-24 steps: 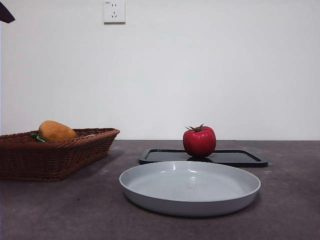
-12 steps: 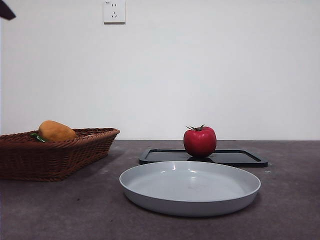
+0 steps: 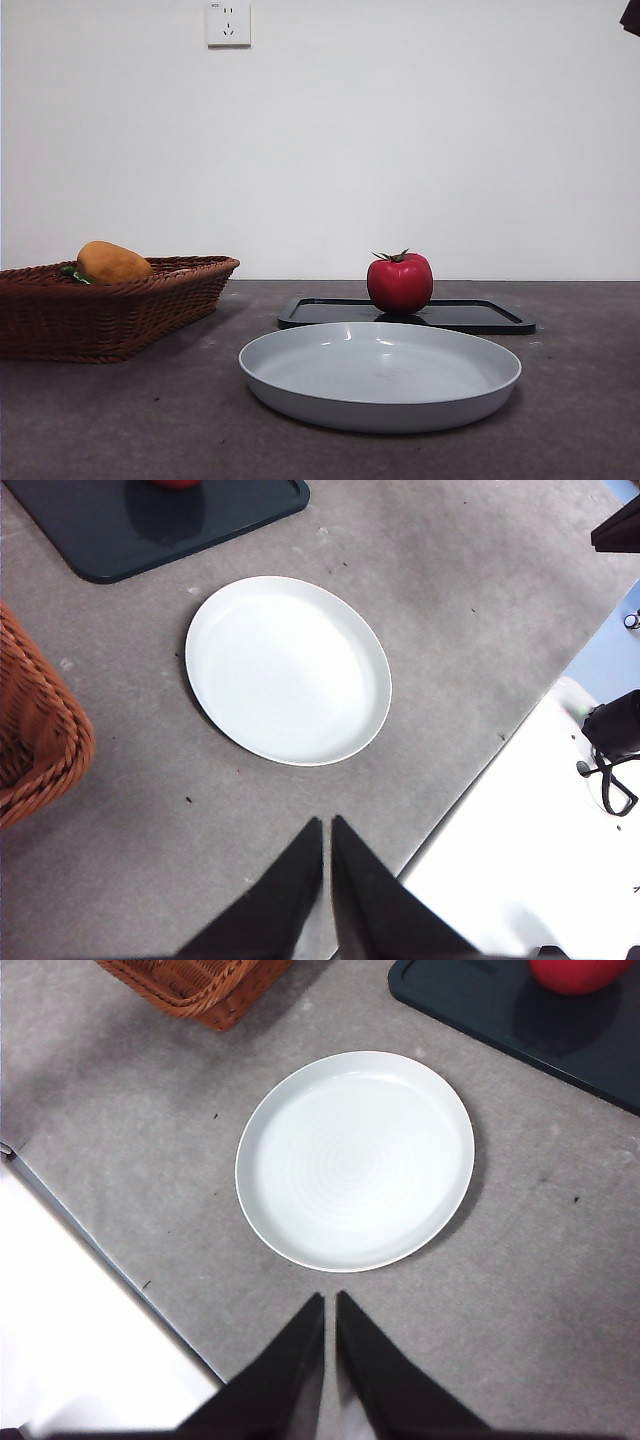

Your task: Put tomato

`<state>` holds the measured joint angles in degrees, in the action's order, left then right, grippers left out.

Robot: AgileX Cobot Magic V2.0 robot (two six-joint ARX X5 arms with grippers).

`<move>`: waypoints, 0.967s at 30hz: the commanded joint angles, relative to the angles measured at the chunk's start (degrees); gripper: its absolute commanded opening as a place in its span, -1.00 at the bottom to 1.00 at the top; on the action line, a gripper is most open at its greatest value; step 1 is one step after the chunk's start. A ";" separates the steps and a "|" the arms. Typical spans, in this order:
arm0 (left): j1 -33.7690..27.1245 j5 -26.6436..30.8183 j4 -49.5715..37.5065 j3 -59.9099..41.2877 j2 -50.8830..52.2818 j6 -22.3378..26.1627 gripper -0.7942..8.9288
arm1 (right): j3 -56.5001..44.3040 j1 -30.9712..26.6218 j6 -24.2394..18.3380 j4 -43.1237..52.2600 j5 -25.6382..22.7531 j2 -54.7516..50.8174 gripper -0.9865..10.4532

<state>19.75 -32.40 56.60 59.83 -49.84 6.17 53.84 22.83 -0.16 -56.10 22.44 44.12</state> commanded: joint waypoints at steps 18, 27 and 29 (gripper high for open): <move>-0.04 -0.11 -2.27 0.96 1.03 0.87 -0.82 | 0.48 0.28 0.13 0.59 0.09 0.28 -0.82; -10.95 7.74 -28.61 -6.40 13.62 9.57 -0.82 | 0.48 0.28 0.13 0.59 0.09 0.28 -0.82; -14.01 11.87 -36.54 -10.56 17.46 9.55 -0.82 | 0.48 0.28 0.13 0.59 0.09 0.28 -0.82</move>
<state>6.48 -22.15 24.75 50.43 -33.39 14.48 53.84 22.83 -0.16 -56.07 22.41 44.12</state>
